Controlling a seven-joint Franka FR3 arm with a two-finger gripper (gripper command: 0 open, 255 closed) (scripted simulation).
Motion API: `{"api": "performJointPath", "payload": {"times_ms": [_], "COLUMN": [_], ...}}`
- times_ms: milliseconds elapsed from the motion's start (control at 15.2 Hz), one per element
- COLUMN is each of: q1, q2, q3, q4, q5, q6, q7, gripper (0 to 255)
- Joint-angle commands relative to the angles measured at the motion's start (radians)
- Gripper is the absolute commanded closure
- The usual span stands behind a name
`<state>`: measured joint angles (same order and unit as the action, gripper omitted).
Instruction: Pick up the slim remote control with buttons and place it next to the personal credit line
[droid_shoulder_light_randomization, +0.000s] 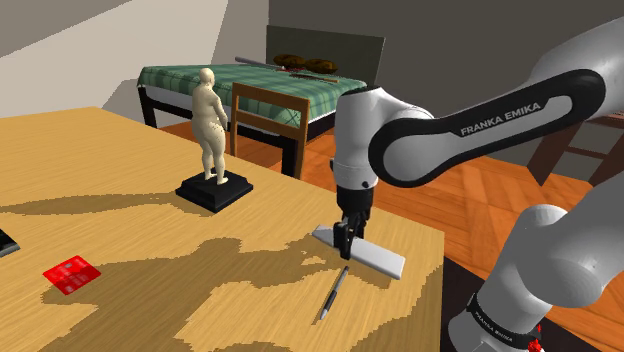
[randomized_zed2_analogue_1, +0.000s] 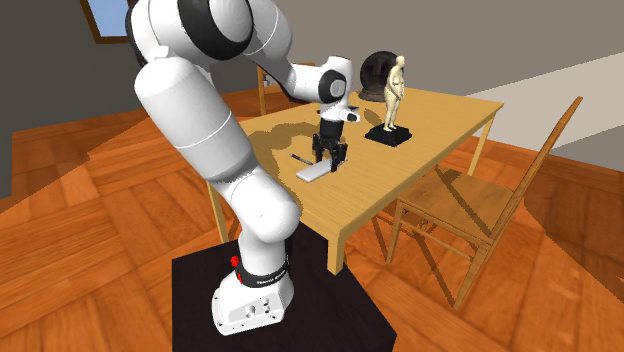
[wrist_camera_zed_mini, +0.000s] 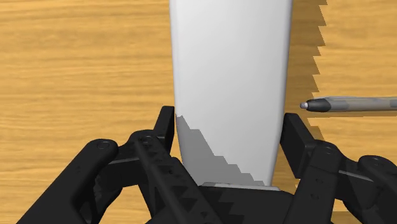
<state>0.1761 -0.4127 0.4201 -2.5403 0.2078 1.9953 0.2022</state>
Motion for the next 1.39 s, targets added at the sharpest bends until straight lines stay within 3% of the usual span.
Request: {"api": "performJointPath", "payload": {"times_ms": [0,858,1320], "q1": [0.0,-0.001,-0.021], "q2": [-0.014,-0.072,0.219], "q3": [-0.006,-0.036,0.061], "q4": [0.017,0.136,0.399], "q5": [-0.001,-0.01,-0.08], "q6": [-0.03,-0.207,-0.18], "q7": [-0.002,-0.004,0.13], "gripper": [255,255,255]}}
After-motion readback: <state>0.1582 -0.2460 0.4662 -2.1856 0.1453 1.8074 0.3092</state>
